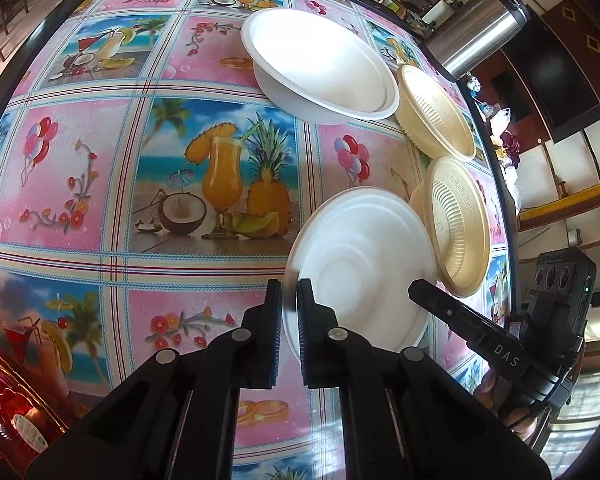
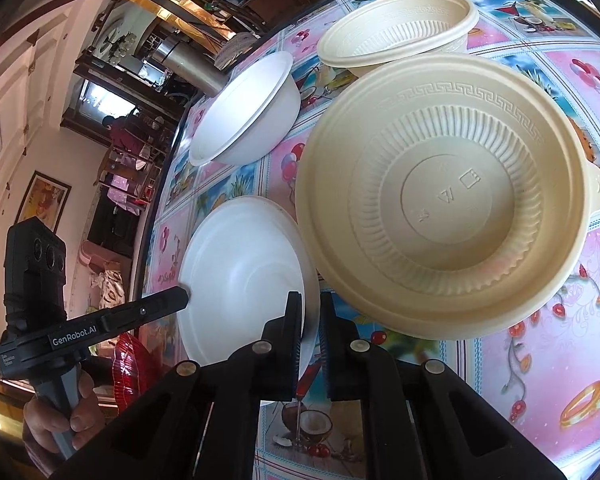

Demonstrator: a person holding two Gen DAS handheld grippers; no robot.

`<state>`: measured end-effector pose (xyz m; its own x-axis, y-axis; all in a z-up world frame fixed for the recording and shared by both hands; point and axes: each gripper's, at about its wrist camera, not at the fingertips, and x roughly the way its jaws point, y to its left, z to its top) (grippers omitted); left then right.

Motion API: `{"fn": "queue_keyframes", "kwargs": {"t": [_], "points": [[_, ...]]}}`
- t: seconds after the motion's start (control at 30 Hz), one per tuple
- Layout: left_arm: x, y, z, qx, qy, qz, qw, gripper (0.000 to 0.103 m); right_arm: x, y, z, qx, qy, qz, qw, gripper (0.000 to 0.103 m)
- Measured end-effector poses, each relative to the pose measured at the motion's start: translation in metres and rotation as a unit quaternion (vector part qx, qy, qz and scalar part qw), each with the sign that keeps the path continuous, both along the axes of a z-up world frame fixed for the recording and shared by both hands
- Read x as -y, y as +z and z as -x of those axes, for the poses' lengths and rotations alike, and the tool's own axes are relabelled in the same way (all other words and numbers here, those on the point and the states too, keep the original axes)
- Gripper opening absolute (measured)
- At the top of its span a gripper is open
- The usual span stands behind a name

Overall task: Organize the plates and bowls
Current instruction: 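Close the left gripper on the white plate rim while the right gripper closes too, then carry the white plate with both grippers onto the red plate stack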

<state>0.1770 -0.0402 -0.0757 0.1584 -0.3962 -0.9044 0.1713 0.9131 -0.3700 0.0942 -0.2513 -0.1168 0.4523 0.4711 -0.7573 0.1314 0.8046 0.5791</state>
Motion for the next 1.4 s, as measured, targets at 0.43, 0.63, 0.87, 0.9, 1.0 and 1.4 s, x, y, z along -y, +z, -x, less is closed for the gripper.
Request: {"fn": "queue_keyframes", "kwargs": {"t": [0.43,0.63,0.87,0.9,1.0,1.4], "points": [[-0.044,0.028,0.024,0.022,0.021,0.002,0.9995,0.005,-0.027,0.019,0.008,0.02,0.02,-0.008,1.0,0.008],[-0.088,0.045,0.047,0.035,0.046,-0.005,0.9983,0.006,-0.072,0.045,0.02,0.045,0.056,0.003,0.997,0.008],[-0.156,0.066,0.083,0.049,0.083,-0.014,0.9953,0.006,-0.138,0.07,0.032,0.063,0.112,0.019,0.992,0.008],[-0.167,0.068,0.089,0.051,0.089,-0.018,0.9945,0.006,-0.15,0.072,0.034,0.063,0.122,0.02,0.99,0.008],[-0.197,0.072,0.107,0.056,0.107,-0.031,0.9922,0.006,-0.188,0.076,0.041,0.065,0.155,0.029,0.985,0.009],[-0.268,0.024,0.143,0.0,0.141,-0.058,0.9883,0.006,-0.304,0.048,0.066,0.026,0.252,0.082,0.964,0.009]]}}
